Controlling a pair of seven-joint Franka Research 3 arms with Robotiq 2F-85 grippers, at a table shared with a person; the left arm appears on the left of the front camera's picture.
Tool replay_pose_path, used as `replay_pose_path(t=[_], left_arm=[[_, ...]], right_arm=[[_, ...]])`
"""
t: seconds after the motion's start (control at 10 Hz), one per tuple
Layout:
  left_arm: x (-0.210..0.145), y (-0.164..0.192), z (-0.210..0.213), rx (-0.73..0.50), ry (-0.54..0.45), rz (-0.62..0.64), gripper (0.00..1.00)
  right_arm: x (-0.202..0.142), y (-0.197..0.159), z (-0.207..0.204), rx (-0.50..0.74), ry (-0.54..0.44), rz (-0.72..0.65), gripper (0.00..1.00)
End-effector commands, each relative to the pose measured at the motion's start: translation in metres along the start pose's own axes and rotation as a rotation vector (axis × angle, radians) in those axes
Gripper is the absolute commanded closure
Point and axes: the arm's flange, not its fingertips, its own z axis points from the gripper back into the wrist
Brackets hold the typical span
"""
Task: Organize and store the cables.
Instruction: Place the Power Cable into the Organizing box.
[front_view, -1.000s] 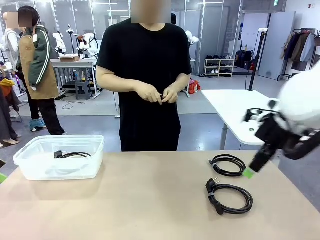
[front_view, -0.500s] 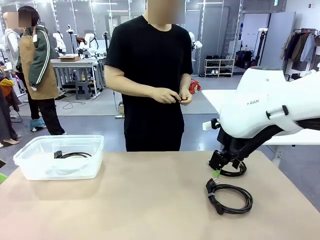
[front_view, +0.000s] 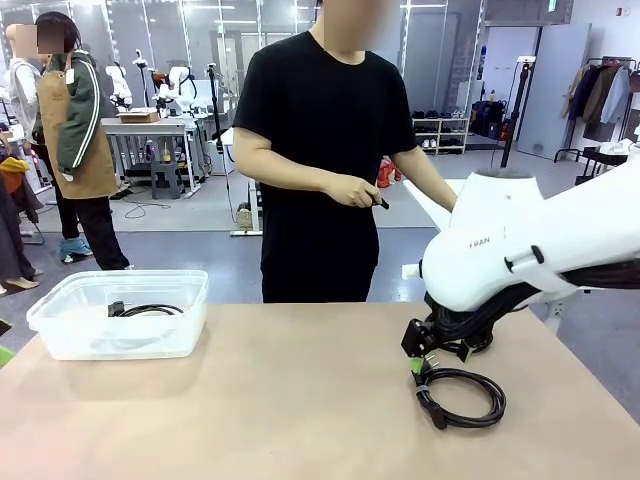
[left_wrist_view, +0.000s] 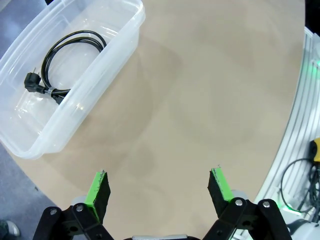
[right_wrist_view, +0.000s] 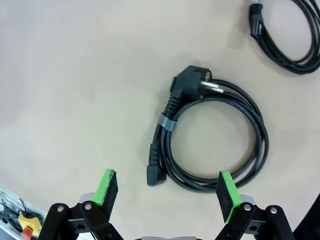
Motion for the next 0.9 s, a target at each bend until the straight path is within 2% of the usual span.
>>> replay_pose_path(t=[0.0,0.8], left_arm=[[0.003,0.003,0.001,0.002,0.0,0.017,0.0],[0.003,0.003,0.001,0.002,0.0,0.017,0.0]], right_arm=[[0.008,0.009,-0.027,-0.006,-0.006,-0.05,0.0],[0.02,0.001,-0.073,-0.04,-0.021,-0.114,0.0]])
